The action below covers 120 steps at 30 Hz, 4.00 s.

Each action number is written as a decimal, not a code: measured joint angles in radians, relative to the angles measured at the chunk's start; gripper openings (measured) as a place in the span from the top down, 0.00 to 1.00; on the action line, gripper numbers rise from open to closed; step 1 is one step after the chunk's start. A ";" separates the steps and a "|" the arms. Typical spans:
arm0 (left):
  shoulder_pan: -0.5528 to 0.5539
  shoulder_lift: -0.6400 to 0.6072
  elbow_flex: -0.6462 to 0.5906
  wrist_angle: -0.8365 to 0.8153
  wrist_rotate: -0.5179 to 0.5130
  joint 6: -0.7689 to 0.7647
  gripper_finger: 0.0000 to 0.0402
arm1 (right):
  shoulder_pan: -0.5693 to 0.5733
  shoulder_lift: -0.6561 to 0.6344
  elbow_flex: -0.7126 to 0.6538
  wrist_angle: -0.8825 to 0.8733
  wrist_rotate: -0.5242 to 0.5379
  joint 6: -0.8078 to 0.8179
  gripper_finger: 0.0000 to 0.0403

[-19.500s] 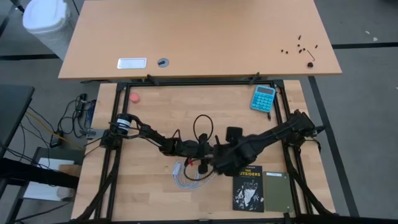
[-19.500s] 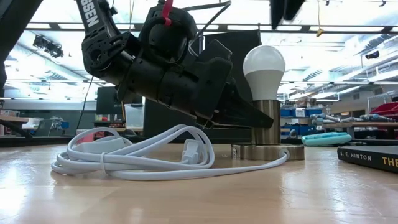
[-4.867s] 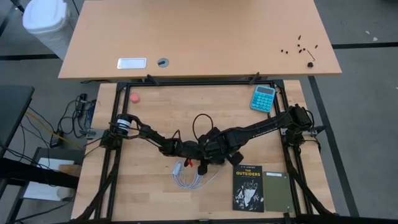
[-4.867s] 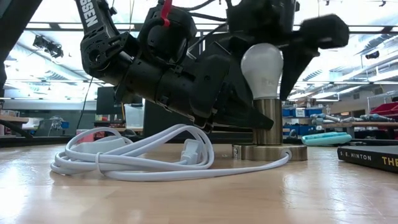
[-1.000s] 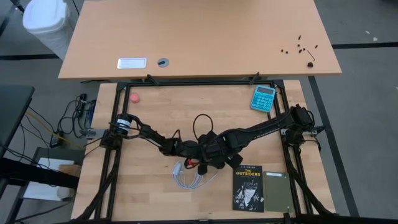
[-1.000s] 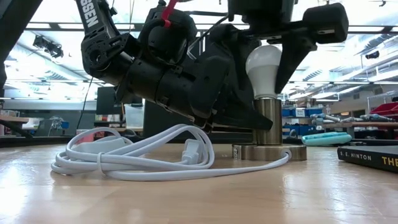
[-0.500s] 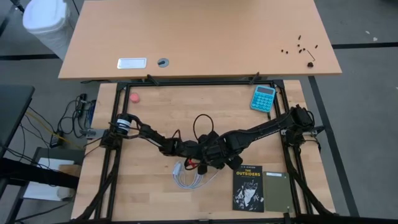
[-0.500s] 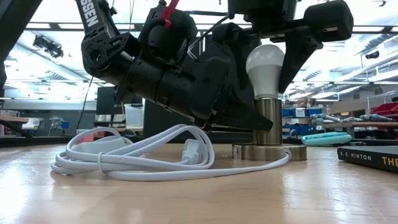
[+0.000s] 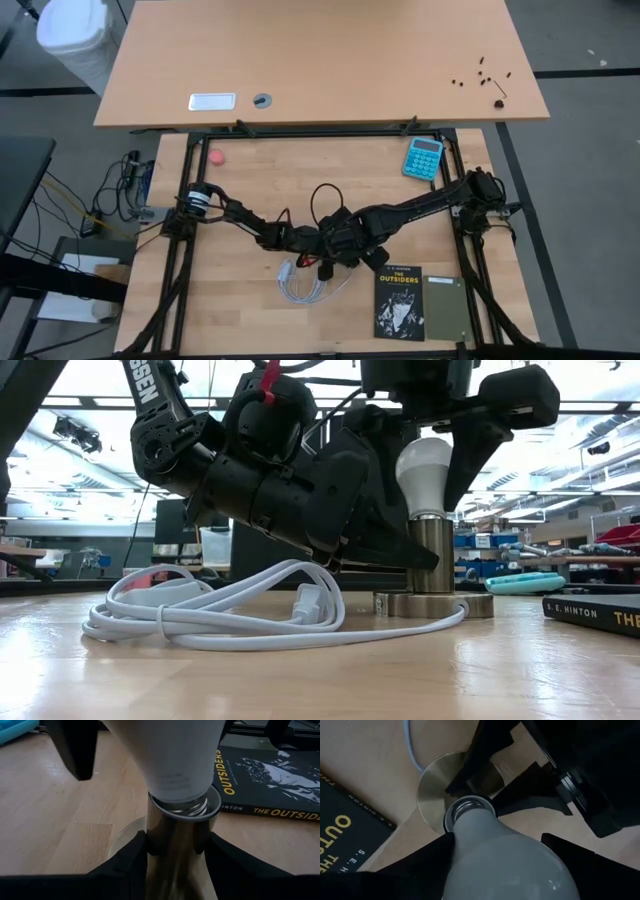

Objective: Screw lightbulb
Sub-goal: Remove the white lightbulb into the silver lamp

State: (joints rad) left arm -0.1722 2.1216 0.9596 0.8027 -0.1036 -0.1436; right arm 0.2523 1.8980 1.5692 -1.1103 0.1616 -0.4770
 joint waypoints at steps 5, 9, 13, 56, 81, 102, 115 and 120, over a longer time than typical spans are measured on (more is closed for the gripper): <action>0.000 0.000 0.000 0.000 0.000 0.000 0.56 | 0.000 0.000 0.000 0.000 0.002 -0.015 0.24; 0.000 0.000 0.000 -0.001 0.000 0.000 0.56 | 0.001 0.000 0.000 0.002 -0.013 -0.015 0.24; 0.000 0.000 0.000 -0.001 0.000 0.000 0.56 | -0.007 0.000 0.000 0.022 -0.039 0.001 0.24; 0.000 0.000 0.000 -0.002 -0.002 0.004 0.56 | -0.009 -0.079 0.077 -0.068 0.105 0.039 0.37; -0.001 -0.013 -0.001 -0.029 -0.078 0.004 0.56 | 0.055 -0.174 0.159 -0.455 0.047 0.581 0.36; 0.000 -0.040 -0.001 -0.195 -0.295 0.005 0.56 | 0.204 -0.609 -0.523 0.038 0.496 1.254 0.35; 0.002 -0.040 -0.001 -0.193 -0.291 0.028 0.56 | 0.206 -0.657 -0.957 0.546 0.756 1.510 0.37; 0.002 -0.040 -0.001 -0.192 -0.291 0.028 0.56 | 0.184 -0.656 -1.093 0.711 0.843 1.601 0.33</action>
State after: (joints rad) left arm -0.1703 2.0811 0.9585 0.6106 -0.3943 -0.1158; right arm 0.4368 1.2419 0.4761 -0.3992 1.0047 1.1238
